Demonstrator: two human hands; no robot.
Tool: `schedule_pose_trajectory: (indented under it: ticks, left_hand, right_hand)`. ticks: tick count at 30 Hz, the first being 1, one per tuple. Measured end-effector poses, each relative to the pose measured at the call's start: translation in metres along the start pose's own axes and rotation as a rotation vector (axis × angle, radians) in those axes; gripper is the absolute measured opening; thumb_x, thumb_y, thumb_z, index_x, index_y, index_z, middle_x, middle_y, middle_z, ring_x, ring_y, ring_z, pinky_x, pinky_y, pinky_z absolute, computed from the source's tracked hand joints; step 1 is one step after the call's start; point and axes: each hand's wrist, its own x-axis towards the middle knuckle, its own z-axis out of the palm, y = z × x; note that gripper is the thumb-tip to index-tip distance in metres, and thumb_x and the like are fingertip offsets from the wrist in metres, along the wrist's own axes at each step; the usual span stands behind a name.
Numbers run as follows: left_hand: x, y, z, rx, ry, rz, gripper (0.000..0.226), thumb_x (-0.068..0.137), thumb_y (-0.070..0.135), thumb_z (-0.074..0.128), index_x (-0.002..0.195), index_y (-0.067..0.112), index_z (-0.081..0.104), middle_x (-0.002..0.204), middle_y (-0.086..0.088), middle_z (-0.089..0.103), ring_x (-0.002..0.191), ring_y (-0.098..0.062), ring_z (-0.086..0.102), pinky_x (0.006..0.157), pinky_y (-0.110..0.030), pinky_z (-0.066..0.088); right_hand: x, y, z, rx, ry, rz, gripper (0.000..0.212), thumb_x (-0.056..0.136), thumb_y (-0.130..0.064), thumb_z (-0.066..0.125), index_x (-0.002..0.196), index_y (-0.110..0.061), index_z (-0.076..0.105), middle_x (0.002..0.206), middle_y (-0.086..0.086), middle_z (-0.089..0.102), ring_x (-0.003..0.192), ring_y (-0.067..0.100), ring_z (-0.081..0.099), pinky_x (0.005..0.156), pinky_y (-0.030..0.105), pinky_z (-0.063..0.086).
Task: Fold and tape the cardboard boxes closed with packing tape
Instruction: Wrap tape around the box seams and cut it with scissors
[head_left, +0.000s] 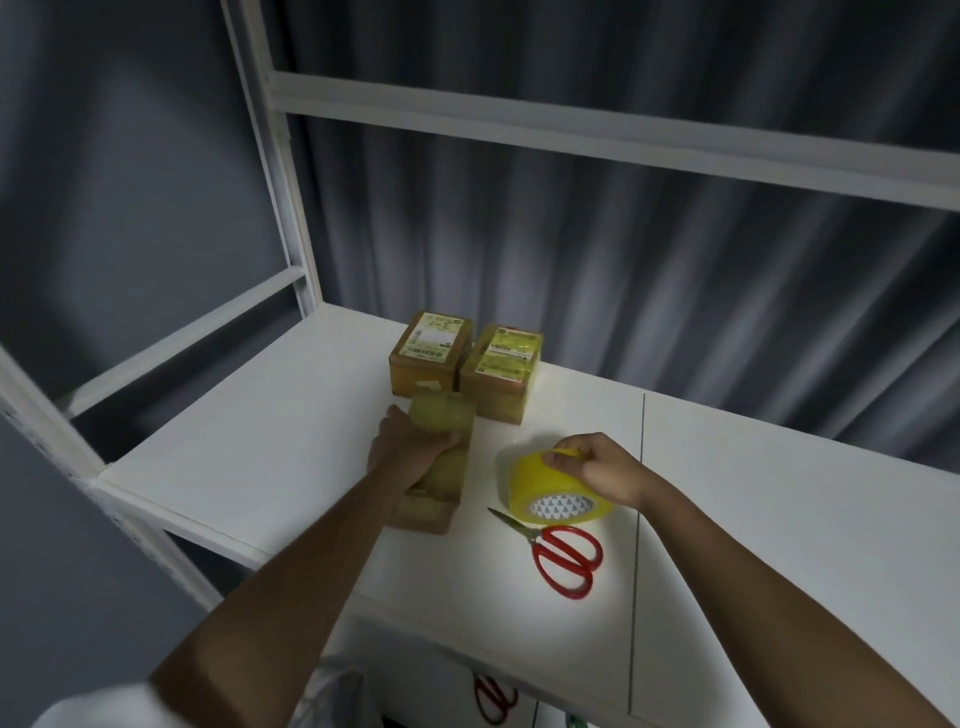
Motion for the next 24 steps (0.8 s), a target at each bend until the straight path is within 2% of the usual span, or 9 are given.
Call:
schedule_pose_trajectory:
  ticks: [2, 4, 7, 9, 12, 14, 17, 21, 24]
  left_hand:
    - [0.001, 0.001, 0.003, -0.028, -0.003, 0.150, 0.102, 0.050, 0.079, 0.060, 0.129, 0.016, 0.047, 0.121, -0.008, 0.059, 0.106, -0.026, 0.059, 0.091, -0.046, 0.050]
    - [0.001, 0.005, 0.006, -0.160, 0.030, 0.238, 0.096, 0.050, 0.074, 0.070, 0.126, 0.020, 0.049, 0.118, -0.002, 0.060, 0.106, -0.021, 0.059, 0.089, -0.048, 0.052]
    - [-0.006, 0.013, 0.010, -0.415, 0.128, 0.264, 0.080, 0.066, 0.025, 0.084, 0.132, 0.017, 0.038, 0.125, 0.004, 0.046, 0.112, -0.016, 0.049, 0.090, -0.038, 0.049]
    - [-0.009, 0.009, 0.018, -0.529, 0.162, 0.262, 0.088, 0.061, 0.015, 0.085, 0.132, 0.017, 0.032, 0.126, 0.001, 0.039, 0.114, -0.017, 0.047, 0.085, -0.034, 0.051]
    - [-0.017, -0.008, 0.034, -0.551, 0.186, 0.341, 0.100, 0.048, 0.031, 0.081, 0.133, 0.024, 0.028, 0.129, 0.000, 0.036, 0.115, -0.016, 0.047, 0.082, -0.034, 0.055]
    - [-0.018, -0.018, 0.043, -0.470, 0.150, 0.397, 0.105, 0.050, 0.042, 0.078, 0.139, 0.029, 0.023, 0.131, 0.002, 0.034, 0.118, -0.016, 0.044, 0.084, -0.031, 0.052]
    - [-0.023, -0.019, 0.050, -0.399, 0.158, 0.422, 0.101, 0.056, 0.037, 0.075, 0.140, 0.033, 0.020, 0.126, 0.007, 0.027, 0.113, -0.012, 0.038, 0.083, -0.026, 0.046]
    - [-0.023, -0.017, 0.052, -0.374, 0.190, 0.440, 0.099, 0.056, 0.041, 0.073, 0.139, 0.032, 0.020, 0.129, 0.001, 0.026, 0.114, -0.014, 0.037, 0.086, -0.031, 0.045]
    - [-0.022, -0.020, 0.051, -0.352, 0.185, 0.451, 0.103, 0.057, 0.038, 0.074, 0.142, 0.029, 0.017, 0.135, -0.006, 0.025, 0.114, -0.016, 0.037, 0.087, -0.033, 0.045]
  right_hand:
    - [-0.003, 0.002, -0.003, -0.029, 0.001, -0.034, 0.024, 0.091, -0.040, 0.060, 0.098, -0.019, 0.069, 0.096, 0.004, 0.070, 0.086, 0.018, 0.067, 0.082, 0.034, 0.054]
    - [-0.003, 0.007, -0.005, -0.090, 0.010, -0.071, 0.023, 0.091, -0.041, 0.060, 0.098, -0.022, 0.069, 0.097, 0.003, 0.068, 0.088, 0.018, 0.065, 0.083, 0.035, 0.054]
    - [0.002, 0.022, -0.008, -0.214, 0.103, -0.140, 0.025, 0.090, -0.040, 0.061, 0.106, -0.022, 0.067, 0.099, -0.001, 0.064, 0.095, 0.020, 0.059, 0.087, 0.037, 0.049]
    - [0.005, 0.037, -0.005, -0.295, 0.164, -0.178, 0.032, 0.089, -0.038, 0.063, 0.117, -0.023, 0.065, 0.107, -0.004, 0.062, 0.107, 0.021, 0.053, 0.095, 0.032, 0.041]
    - [0.004, 0.055, 0.003, -0.477, 0.228, -0.249, 0.046, 0.087, -0.050, 0.056, 0.123, -0.021, 0.062, 0.126, 0.003, 0.061, 0.120, 0.026, 0.049, 0.105, 0.031, 0.028]
    - [0.003, 0.069, 0.013, -0.598, 0.256, -0.289, 0.054, 0.082, -0.054, 0.046, 0.115, -0.016, 0.066, 0.115, 0.008, 0.066, 0.110, 0.032, 0.057, 0.100, 0.036, 0.033]
    - [-0.001, 0.085, 0.028, -0.647, 0.344, -0.336, 0.041, 0.080, -0.042, 0.054, 0.106, -0.013, 0.066, 0.096, 0.010, 0.066, 0.088, 0.035, 0.062, 0.089, 0.037, 0.040]
    - [-0.018, 0.070, 0.046, -0.629, 0.481, -0.401, 0.027, 0.081, -0.029, 0.058, 0.099, -0.010, 0.065, 0.096, 0.011, 0.061, 0.088, 0.029, 0.057, 0.075, 0.034, 0.049]
    - [-0.035, 0.058, 0.068, -0.738, 0.234, -0.364, 0.038, 0.089, -0.047, 0.052, 0.092, -0.011, 0.065, 0.093, 0.008, 0.062, 0.092, 0.026, 0.058, 0.069, 0.028, 0.046]
